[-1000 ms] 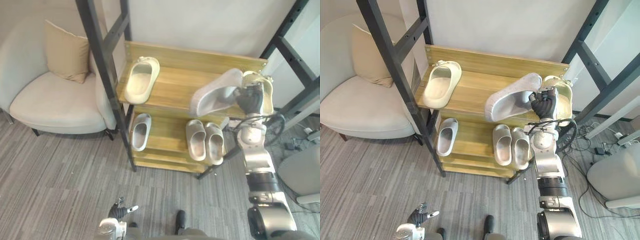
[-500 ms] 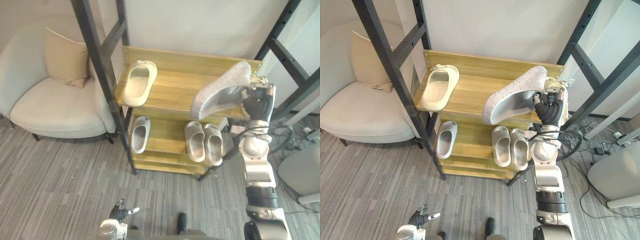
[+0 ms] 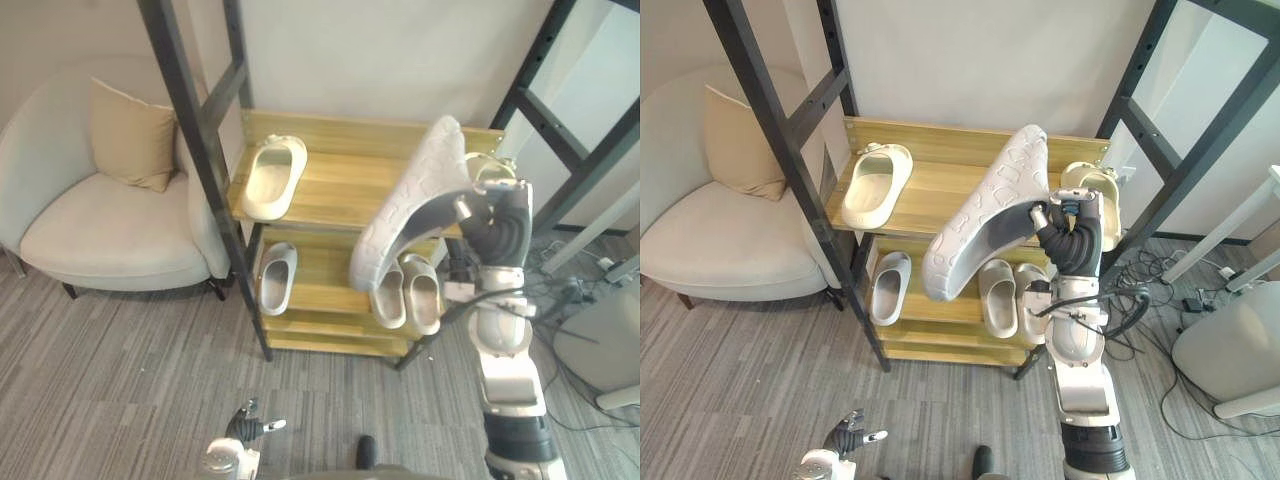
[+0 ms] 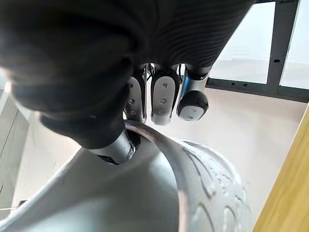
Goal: Organize the slippers on the shoe rack
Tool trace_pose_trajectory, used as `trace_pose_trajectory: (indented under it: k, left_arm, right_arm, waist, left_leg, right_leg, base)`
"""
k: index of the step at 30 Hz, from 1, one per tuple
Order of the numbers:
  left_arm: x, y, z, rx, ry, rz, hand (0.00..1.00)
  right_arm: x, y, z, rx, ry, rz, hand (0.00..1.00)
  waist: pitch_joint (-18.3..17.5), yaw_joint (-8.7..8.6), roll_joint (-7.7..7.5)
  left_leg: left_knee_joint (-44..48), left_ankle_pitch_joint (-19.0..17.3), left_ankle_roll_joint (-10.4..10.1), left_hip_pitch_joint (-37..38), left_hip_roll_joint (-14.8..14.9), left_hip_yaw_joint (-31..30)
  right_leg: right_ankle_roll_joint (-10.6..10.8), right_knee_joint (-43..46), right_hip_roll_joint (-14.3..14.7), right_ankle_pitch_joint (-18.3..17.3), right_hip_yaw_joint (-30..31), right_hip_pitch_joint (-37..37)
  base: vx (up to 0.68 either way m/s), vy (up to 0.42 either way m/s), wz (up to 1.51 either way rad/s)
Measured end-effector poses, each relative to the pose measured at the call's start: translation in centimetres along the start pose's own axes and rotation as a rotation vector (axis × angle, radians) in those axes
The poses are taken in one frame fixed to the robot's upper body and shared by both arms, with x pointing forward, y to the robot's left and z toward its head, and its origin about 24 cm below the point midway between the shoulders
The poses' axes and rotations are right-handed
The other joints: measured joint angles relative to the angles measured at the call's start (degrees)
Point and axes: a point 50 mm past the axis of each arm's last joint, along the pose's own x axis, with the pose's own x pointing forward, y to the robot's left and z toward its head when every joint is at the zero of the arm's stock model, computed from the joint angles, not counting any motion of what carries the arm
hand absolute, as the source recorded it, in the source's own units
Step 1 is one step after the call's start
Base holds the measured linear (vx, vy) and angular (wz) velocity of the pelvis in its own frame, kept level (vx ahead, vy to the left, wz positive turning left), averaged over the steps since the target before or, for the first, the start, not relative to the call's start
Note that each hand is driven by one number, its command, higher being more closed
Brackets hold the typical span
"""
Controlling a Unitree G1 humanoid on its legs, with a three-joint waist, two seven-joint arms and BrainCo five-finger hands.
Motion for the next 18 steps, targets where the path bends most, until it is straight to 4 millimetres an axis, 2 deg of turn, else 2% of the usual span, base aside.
trace_pose_trajectory:
  k: [6, 10, 13, 18]
  left_arm:
    - [-0.1, -0.2, -0.2, 0.016, 0.0, -0.012, 0.0]
    - [-0.2, -0.6, -0.4, 0.034, -0.005, -0.03, 0.0]
    - [-0.1, -0.9, 0.1, 0.046, -0.023, -0.047, 0.0]
    - [0.6, -1.1, 2.7, 0.039, -0.107, -0.055, 0.0]
  right_arm:
    - [-2.5, 0.2, -0.3, 0.005, 0.073, 0.06, 1.0]
    - [-3.9, 0.6, -0.8, 0.011, 0.132, 0.099, 1.0]
    - [-4.4, 0.9, -0.8, 0.021, 0.149, 0.121, 1.0]
    - [-4.3, 1.7, -0.8, 0.035, 0.142, 0.153, 1.0]
  waist:
    - [-0.3, -0.46, 0.45]
    - [-0.47, -1.55, 1.33]
    - [1.24, -1.97, 2.68]
    - [6.18, -2.32, 3.14]
  left_leg:
    - [-0.8, -0.21, 0.01, 0.43, -0.06, 1.15]
    - [0.14, -1.14, -0.34, -0.88, 0.02, 1.5]
    - [7.54, -3.47, -0.08, -4.44, 0.25, 1.75]
    - [23.33, -10.13, 0.72, -14.89, 0.44, 1.19]
  right_leg:
    - [0.2, 0.01, -0.09, -0.42, 0.52, -0.12]
    - [0.02, 1.77, -0.12, -1.45, 0.82, -2.12]
    - [-0.03, 11.33, -0.4, -5.04, 1.77, -7.32]
    - [0.11, 26.94, -2.18, -11.44, 2.2, -17.48]
  base:
    - [-0.03, -0.002, -0.09]
    - [0.01, -0.004, -0.05]
    - [0.02, 0.003, -0.07]
    - [-0.09, 0.009, 0.07]
